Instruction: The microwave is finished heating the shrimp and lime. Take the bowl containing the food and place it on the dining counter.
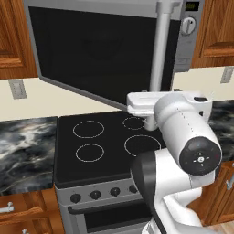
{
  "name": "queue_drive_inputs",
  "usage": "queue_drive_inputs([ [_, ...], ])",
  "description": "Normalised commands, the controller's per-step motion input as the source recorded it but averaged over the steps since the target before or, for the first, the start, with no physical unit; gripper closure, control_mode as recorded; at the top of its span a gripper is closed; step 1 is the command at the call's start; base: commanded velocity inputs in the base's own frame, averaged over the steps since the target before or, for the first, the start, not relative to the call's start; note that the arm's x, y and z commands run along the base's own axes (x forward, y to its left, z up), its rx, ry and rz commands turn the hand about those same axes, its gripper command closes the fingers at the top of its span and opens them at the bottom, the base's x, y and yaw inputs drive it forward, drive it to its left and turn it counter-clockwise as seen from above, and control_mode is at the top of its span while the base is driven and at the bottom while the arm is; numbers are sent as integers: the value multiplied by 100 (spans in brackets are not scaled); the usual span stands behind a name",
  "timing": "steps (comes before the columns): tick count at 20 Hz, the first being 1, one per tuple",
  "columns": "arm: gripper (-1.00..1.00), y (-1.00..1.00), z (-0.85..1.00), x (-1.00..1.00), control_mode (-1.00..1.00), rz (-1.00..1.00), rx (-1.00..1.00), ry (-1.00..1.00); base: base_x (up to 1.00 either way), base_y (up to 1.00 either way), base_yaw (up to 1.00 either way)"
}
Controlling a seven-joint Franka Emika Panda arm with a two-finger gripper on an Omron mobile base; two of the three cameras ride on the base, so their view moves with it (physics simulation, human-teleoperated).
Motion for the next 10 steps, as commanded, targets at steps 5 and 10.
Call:
queue_drive_inputs([
  [5, -100, -93, 2, -77, -100, 13, 13, 6, 0, 0, 0],
  [10, -100, -75, 5, -74, -100, 15, 13, 2, 0, 0, 0],
])
